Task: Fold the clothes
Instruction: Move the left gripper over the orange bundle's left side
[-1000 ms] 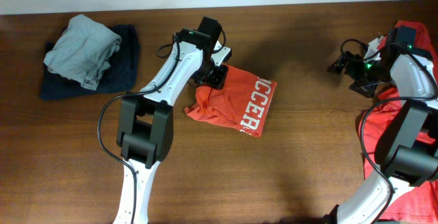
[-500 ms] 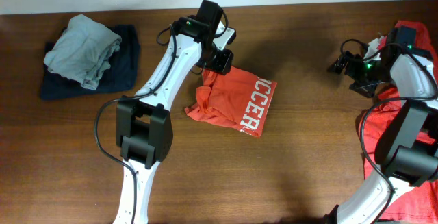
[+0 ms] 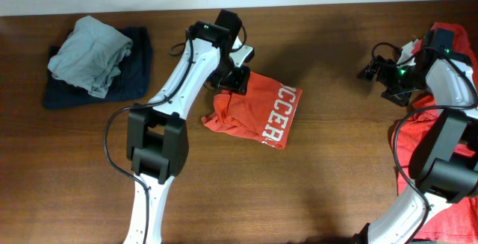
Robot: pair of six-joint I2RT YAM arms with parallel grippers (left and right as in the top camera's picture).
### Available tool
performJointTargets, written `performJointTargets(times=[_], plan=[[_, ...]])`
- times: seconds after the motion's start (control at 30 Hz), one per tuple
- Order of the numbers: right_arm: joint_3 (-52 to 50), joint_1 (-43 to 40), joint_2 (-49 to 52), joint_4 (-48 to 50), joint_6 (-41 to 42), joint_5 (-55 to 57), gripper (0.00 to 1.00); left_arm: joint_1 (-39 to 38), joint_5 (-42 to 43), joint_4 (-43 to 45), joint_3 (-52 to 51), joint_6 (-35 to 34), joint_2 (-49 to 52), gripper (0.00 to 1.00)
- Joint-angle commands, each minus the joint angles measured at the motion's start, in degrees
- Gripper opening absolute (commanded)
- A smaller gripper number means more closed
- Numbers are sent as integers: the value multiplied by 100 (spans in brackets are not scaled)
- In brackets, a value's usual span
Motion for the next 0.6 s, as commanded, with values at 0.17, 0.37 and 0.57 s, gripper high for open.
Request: performJointTargets(times=[0.17,0.37,0.57], plan=[[57,-15,-219,-17,-52,72,99,28,107,385,-601,-17,-81,47],[59,-15,-219,-17,-52,72,99,28,107,647,-833,-17,-81,47],[57,-15,-219,-17,-52,70,99,28,413,750,-931,-37,-81,28]])
